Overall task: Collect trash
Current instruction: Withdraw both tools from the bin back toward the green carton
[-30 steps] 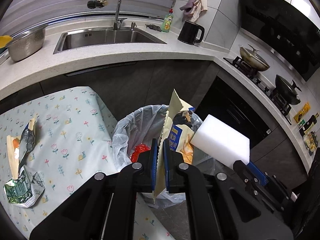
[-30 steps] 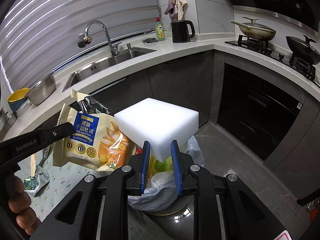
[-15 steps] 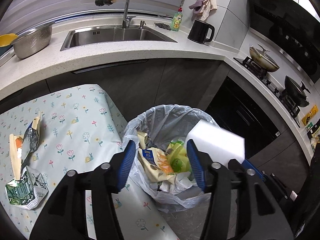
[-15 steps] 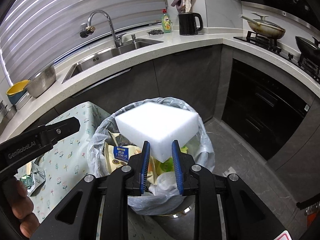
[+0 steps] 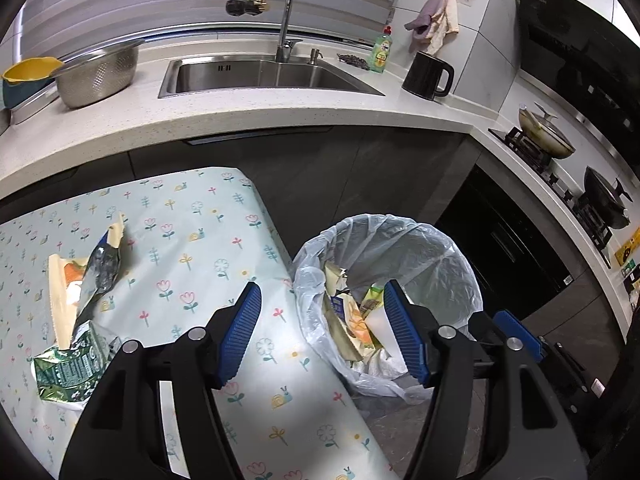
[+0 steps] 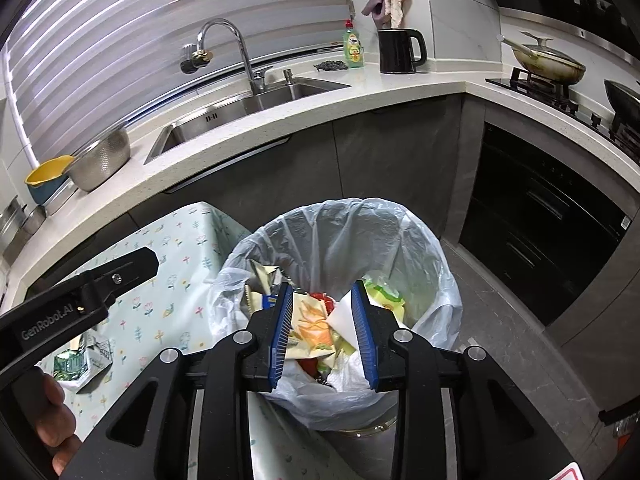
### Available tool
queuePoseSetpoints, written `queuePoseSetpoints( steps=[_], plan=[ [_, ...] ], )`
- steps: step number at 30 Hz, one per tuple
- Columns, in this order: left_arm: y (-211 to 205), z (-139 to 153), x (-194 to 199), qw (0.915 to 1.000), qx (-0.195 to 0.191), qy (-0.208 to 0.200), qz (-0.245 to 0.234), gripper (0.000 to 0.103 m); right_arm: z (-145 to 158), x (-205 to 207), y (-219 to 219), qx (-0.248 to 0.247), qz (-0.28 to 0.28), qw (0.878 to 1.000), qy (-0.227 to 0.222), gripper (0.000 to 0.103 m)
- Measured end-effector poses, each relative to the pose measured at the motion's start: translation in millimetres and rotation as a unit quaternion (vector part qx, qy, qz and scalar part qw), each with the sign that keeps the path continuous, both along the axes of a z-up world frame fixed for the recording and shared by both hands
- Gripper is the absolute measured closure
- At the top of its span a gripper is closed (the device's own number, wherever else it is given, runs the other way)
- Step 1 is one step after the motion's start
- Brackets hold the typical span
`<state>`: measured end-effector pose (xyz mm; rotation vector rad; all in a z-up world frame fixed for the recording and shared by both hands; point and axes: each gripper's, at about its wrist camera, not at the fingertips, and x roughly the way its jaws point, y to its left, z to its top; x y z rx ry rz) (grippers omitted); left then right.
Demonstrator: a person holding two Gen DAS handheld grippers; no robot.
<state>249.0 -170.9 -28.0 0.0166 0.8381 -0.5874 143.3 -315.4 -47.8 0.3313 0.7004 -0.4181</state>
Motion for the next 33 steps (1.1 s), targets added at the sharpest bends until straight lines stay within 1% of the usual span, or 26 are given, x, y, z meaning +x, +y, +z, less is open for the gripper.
queuePoseSetpoints(
  steps=[2, 7, 11, 12, 14, 16, 25, 27, 29, 33],
  plan=[
    [5.2, 0.8, -0.9, 1.0000, 0.002, -0.002, 0.004, 0.043, 3.8, -0.4, 6.7, -0.003, 0.003, 1.000, -0.003, 0.066],
    [22.1, 2.9, -3.1, 0.9999, 0.003, -0.001, 0.017, 0.043, 13.4, 1.1, 24.0, -0.009, 0.016, 1.000, -0.007, 0.065],
    [38.6, 4.2, -5.3, 0.9996, 0.003, -0.001, 0.028, 0.043, 19.2, 2.3, 40.7, -0.014, 0.026, 1.000, -0.011, 0.058],
    [42.7, 4.7, -5.8, 0.9995, 0.003, -0.002, 0.031, 0.042, 20.3, 2.6, 45.0, -0.014, 0.030, 0.999, -0.011, 0.058],
    [52.4, 5.2, -6.6, 0.9993, 0.002, -0.002, 0.038, 0.038, 21.9, 3.5, 53.1, -0.013, 0.036, 0.999, -0.012, 0.058],
    [62.7, 6.0, -6.6, 0.9989, 0.001, -0.004, 0.048, 0.036, 23.1, 5.1, 62.2, -0.013, 0.044, 0.999, -0.012, 0.058],
    [110.1, 1.0, -0.2, 0.9963, 0.009, 0.002, 0.085, 0.035, 18.5, 17.0, 111.3, -0.010, 0.086, 0.996, -0.003, 0.058],
    [123.4, -1.2, 0.8, 0.9952, 0.010, 0.004, 0.097, 0.033, 17.0, 20.5, 122.9, -0.009, 0.095, 0.995, -0.002, 0.058],
    [136.7, -3.2, 2.0, 0.9936, 0.012, 0.003, 0.112, 0.028, 15.8, 24.2, 131.6, -0.008, 0.102, 0.995, -0.001, 0.058],
    [163.0, -10.5, 8.6, 0.9905, 0.015, 0.012, 0.136, 0.025, 11.7, 31.9, 148.0, -0.006, 0.115, 0.993, 0.003, 0.058]
  ],
)
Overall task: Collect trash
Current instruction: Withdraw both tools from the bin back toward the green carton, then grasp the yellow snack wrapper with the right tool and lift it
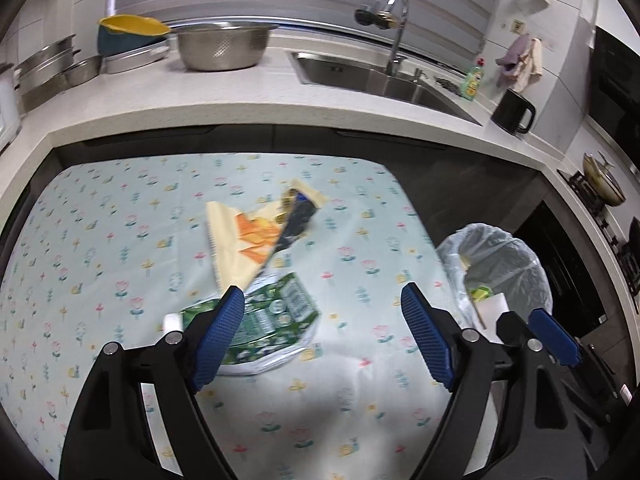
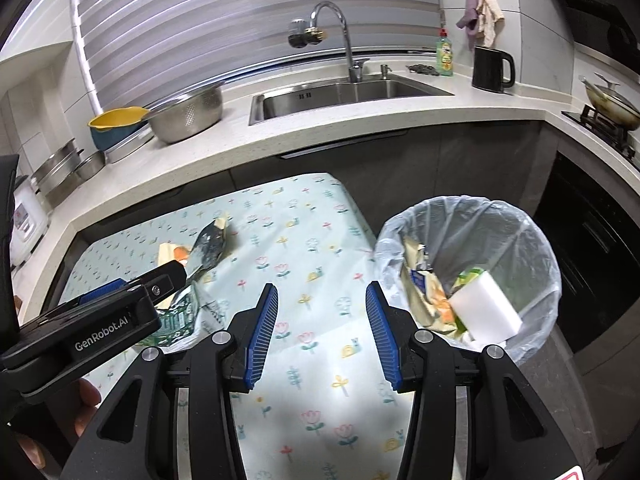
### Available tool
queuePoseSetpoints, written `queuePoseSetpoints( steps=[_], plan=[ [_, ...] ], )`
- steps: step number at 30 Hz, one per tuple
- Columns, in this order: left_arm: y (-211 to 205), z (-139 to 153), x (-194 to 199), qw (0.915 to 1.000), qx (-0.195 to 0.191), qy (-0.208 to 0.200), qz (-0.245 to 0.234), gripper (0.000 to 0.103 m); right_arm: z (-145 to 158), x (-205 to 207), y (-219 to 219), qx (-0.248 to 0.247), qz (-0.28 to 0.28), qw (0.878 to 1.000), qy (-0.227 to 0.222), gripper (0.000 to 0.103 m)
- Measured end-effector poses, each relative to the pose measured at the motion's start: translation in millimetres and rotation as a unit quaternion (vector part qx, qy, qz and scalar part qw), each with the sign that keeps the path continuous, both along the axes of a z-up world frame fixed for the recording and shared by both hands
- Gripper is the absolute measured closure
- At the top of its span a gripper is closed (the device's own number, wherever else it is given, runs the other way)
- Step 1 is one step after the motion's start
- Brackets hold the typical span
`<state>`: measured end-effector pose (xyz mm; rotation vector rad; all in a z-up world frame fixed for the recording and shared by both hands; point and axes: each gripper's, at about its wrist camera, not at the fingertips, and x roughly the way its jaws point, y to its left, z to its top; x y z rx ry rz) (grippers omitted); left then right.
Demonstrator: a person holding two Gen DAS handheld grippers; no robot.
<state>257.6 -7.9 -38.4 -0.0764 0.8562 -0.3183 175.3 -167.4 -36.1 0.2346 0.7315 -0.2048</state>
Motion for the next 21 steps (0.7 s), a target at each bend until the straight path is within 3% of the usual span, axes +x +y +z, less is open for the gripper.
queuePoseSetpoints(
  steps=[5, 18, 21],
  plan=[
    [33.7, -16.7, 3.8, 0.9991, -0.003, 0.019, 0.038, 0.016, -8.4, 5.7, 14.6, 0.005, 0.009, 1.000, 0.007, 0.058],
    [80.8, -59.2, 15.4, 0.9940, -0.013, 0.065, 0.088, 0.016, -25.2, 28.4, 36.2, 0.009, 0.028, 0.999, 0.022, 0.058],
    [80.6, -65.0, 19.7, 0.9941, -0.013, 0.069, 0.082, 0.022, -28.2, 36.1, 42.1, 0.006, 0.036, 0.999, 0.024, 0.058]
  ],
)
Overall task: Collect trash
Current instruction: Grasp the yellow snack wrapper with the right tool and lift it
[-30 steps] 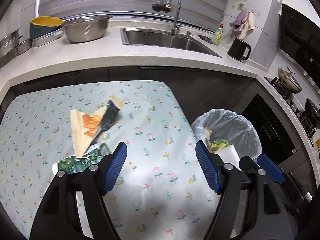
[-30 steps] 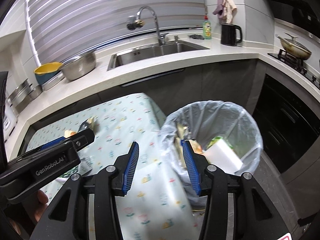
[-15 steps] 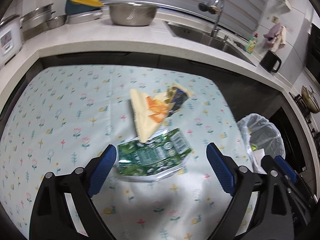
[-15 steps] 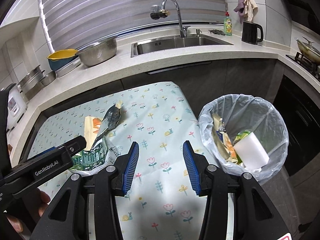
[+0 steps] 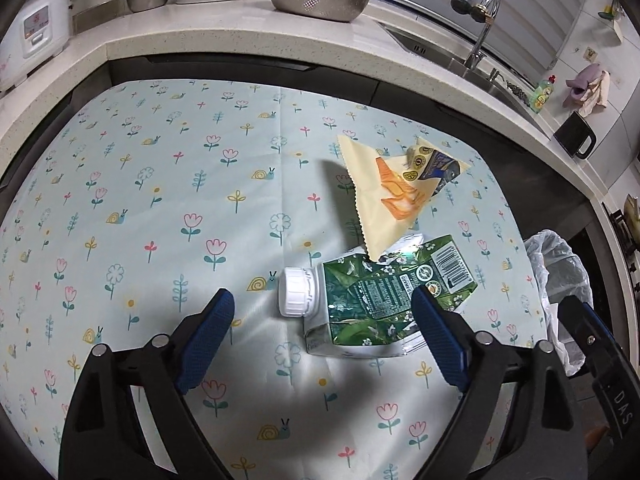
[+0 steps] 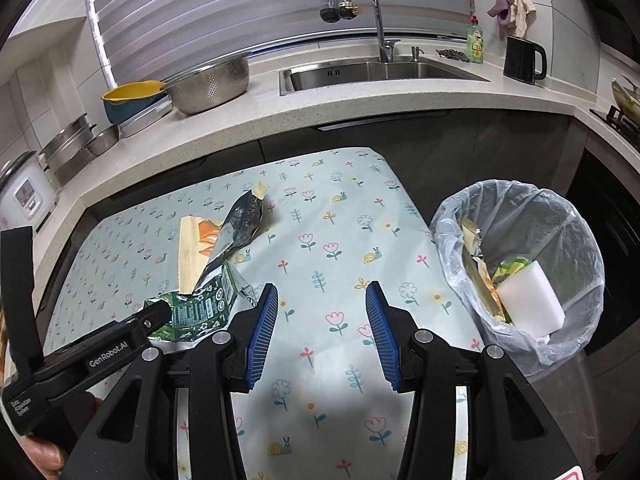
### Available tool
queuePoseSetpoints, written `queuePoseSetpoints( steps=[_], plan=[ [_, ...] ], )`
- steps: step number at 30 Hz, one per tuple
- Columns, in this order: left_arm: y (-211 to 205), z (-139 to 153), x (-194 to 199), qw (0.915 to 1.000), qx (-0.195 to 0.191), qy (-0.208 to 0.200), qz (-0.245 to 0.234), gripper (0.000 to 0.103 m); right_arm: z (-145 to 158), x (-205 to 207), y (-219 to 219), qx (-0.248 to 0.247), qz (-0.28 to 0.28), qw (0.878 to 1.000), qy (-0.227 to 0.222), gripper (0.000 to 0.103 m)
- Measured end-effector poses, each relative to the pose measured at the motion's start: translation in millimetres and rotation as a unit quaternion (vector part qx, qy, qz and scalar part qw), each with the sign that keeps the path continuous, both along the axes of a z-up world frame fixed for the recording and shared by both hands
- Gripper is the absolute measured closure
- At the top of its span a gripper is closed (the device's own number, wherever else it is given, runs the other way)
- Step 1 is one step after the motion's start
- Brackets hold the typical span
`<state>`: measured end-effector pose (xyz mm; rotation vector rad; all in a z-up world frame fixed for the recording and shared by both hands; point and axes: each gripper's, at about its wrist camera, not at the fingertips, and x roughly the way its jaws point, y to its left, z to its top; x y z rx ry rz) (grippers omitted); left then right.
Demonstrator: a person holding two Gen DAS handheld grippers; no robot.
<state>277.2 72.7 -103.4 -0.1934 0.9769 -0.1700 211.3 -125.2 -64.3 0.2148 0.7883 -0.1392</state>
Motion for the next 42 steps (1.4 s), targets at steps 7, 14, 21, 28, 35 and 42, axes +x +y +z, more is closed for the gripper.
queuePoseSetpoints(
  steps=[7, 14, 21, 28, 35, 42],
  plan=[
    [1.1, -12.5, 10.8, 0.9995, -0.013, 0.025, -0.017, 0.052, -6.2, 23.1, 13.8, 0.001, 0.014, 1.000, 0.003, 0.058],
    [6.7, -4.3, 14.5, 0.9995, -0.018, 0.014, -0.023, 0.057, -11.3, 53.6, 25.1, 0.021, 0.027, 0.999, 0.006, 0.058],
    [17.2, -8.4, 16.5, 0.9990, -0.030, 0.027, -0.021, 0.057, -19.9, 90.5, 46.2, 0.039, 0.047, 0.998, 0.016, 0.058],
    [23.1, -4.0, 23.8, 0.9993, -0.026, 0.020, -0.015, 0.057, -32.7, 116.2, 65.3, 0.028, 0.067, 0.997, 0.029, 0.060],
    [28.8, -5.5, 33.9, 0.9992, -0.029, 0.024, -0.010, 0.058, -47.5, 136.5, 67.8, 0.028, 0.073, 0.996, 0.048, 0.092],
    [26.7, -2.6, 33.0, 0.9995, -0.022, 0.021, -0.011, 0.060, -29.7, 120.2, 60.0, 0.022, 0.059, 0.998, 0.015, 0.102]
  ],
)
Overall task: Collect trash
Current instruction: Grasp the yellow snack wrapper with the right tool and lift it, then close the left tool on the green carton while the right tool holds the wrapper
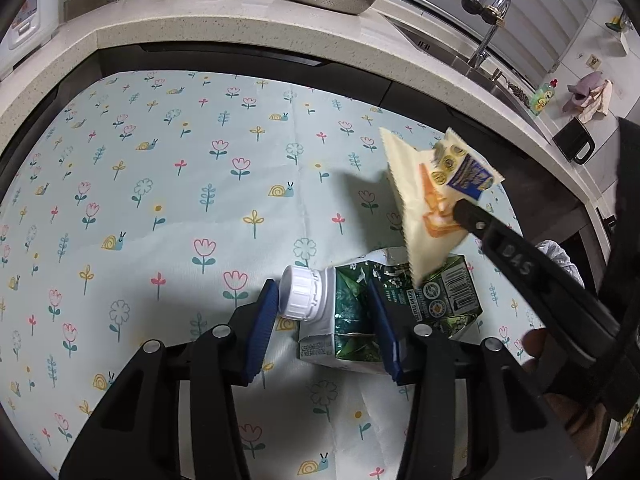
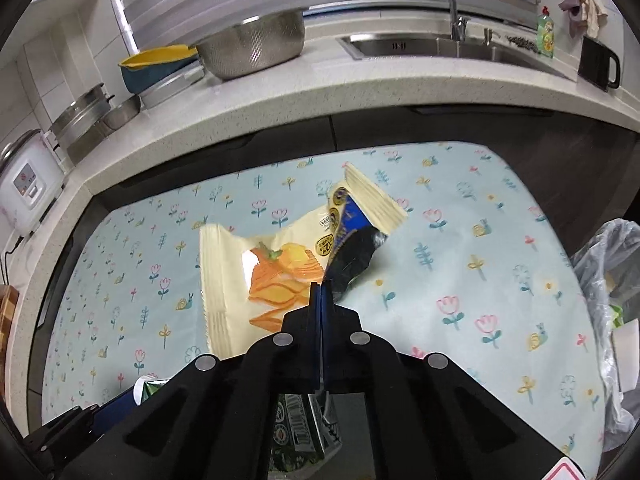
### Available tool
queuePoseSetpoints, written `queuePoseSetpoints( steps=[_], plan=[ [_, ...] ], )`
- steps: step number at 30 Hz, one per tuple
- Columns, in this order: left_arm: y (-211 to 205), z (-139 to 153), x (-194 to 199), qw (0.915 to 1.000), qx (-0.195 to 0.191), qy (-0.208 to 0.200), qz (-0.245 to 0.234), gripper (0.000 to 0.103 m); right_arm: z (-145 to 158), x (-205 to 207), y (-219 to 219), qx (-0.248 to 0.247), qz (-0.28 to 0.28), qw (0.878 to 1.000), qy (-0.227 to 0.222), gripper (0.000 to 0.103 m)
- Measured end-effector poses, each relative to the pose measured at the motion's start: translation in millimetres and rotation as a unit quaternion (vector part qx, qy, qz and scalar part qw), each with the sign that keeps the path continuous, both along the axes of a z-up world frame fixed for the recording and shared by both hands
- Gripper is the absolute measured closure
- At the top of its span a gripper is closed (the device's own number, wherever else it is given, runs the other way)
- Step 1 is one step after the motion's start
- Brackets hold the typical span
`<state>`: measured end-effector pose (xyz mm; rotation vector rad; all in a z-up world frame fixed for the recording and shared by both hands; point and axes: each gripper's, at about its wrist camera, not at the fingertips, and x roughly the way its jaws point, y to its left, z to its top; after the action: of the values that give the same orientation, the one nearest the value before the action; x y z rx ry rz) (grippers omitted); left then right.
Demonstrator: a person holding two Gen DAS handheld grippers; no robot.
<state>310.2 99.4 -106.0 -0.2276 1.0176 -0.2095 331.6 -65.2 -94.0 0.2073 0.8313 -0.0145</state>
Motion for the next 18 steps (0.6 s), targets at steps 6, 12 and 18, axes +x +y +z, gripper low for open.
queuePoseSetpoints(
  steps=[6, 12, 18],
  plan=[
    [-10.4, 15.2, -8.5, 0.9999, -0.004, -0.012, -0.010, 0.061, 28.3, -24.3, -25.5, -0.014, -0.024, 0.999, -0.027, 0.102],
    [-31.6, 38.2, -23.2, 0.9990, -0.008, -0.030, -0.031, 0.071, 52.8, -54.0, -61.5, -0.020, -0.053, 0.997, -0.045, 0.102],
    [-56.5, 48.5, -36.1, 0.9978, -0.011, -0.033, -0.056, 0.099, 69.8, -89.7, -97.2, -0.027, -0.080, 0.995, -0.056, 0.102]
  ],
)
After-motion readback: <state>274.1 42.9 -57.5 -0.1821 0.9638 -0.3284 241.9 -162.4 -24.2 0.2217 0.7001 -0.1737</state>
